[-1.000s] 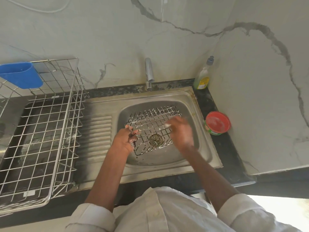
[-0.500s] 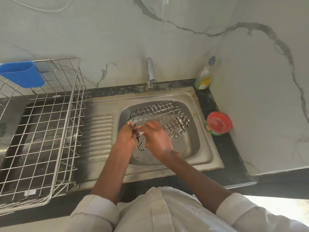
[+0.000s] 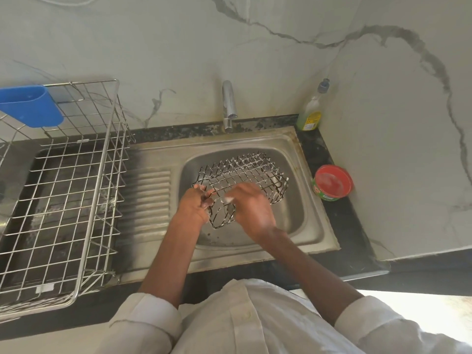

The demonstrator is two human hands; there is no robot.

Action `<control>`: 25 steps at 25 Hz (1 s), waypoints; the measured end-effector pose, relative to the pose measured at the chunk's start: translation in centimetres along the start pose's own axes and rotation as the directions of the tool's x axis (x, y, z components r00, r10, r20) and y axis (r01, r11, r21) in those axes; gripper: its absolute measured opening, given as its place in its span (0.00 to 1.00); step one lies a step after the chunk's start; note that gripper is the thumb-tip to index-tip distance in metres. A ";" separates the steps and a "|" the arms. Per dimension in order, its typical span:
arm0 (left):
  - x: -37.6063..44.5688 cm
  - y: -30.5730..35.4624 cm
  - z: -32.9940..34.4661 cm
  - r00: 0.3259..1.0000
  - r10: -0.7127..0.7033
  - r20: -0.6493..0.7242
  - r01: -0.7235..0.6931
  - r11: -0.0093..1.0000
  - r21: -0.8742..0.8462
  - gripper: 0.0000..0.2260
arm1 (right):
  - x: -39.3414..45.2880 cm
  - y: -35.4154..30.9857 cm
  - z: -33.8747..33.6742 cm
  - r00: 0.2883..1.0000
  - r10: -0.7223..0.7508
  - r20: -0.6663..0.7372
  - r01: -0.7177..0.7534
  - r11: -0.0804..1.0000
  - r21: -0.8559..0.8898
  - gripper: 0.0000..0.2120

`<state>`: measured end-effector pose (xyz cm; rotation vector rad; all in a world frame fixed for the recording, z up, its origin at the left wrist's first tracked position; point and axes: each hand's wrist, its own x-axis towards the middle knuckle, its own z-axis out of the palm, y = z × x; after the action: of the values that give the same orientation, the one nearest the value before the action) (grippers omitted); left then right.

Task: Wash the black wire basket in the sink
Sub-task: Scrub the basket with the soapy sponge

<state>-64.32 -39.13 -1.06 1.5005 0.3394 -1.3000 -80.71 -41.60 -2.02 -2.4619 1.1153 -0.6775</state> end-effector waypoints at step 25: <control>0.7 -0.1 -3.5 0.999 -0.027 0.021 0.028 0.998 -0.055 0.08 | 5.8 8.2 -5.5 0.845 0.518 -0.135 -0.530 0.845 -0.075 0.15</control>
<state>-62.22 -36.51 -2.29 1.4400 0.3807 -1.3165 -85.39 -51.83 0.02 -2.0585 1.8172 -0.5901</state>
